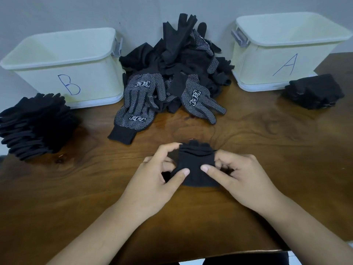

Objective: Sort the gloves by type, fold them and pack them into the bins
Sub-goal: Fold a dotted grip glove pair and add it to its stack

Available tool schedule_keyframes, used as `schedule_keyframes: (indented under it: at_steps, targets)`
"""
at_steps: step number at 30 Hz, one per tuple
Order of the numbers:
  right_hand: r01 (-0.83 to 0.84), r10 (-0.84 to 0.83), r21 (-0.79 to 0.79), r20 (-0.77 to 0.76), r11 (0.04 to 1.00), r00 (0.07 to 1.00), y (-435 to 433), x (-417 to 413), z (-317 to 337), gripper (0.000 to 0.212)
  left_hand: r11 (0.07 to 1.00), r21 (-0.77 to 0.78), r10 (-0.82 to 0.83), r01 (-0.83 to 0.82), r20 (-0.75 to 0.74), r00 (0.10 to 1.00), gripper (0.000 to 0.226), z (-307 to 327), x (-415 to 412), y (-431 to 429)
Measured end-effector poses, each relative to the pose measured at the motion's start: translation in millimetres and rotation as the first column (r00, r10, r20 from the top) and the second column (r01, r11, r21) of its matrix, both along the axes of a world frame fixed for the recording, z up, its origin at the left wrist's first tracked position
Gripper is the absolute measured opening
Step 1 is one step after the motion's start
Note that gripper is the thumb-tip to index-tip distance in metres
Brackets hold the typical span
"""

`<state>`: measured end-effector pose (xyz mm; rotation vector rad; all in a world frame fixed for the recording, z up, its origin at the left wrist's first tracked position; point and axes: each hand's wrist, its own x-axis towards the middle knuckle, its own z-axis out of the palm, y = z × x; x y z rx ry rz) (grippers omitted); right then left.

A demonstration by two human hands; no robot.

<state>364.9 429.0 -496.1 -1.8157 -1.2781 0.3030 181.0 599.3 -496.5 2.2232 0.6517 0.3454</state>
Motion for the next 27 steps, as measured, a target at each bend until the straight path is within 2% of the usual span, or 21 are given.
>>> schedule_keyframes:
  at_steps: [2,5,11,17,20,24,27]
  targets:
    - [0.035,-0.035,-0.008,0.004,0.999,0.999,1.5,-0.2,-1.3,0.037,0.999,0.017,0.032,-0.032,-0.001,0.999,0.060,-1.9,4.1,-1.0]
    - [0.093,-0.093,-0.062,-0.003,0.994,0.996,3.6,1.8,-5.9,0.017,0.996,0.049,0.072,-0.073,0.015,0.997,0.063,-5.7,9.8,-2.1]
    - [0.211,-0.215,-0.077,-0.039,0.974,0.976,13.6,-0.7,-5.8,0.017,0.996,0.060,0.065,-0.065,0.006,0.998,0.062,-9.6,12.4,-3.7]
    - [0.328,-0.331,-0.164,0.011,0.930,0.944,24.4,-1.6,-8.4,0.025,0.982,0.144,0.120,-0.120,0.013,0.993,0.066,-7.1,14.2,-8.6]
    - [0.359,-0.361,-0.196,0.027,0.912,0.932,27.6,-4.2,-8.6,0.027,0.978,0.176,0.119,-0.115,-0.012,0.993,0.060,-6.2,13.0,-7.9]
    - [0.399,-0.397,-0.230,0.060,0.887,0.916,32.2,-3.7,-7.0,0.029,0.953,0.292,0.085,-0.078,-0.013,0.996,0.046,-4.8,15.9,-8.7]
    - [0.411,-0.409,-0.238,0.059,0.880,0.911,34.6,-3.5,-4.0,0.028,0.887,0.461,0.027,-0.021,-0.006,1.000,0.034,-8.3,18.0,-7.9]
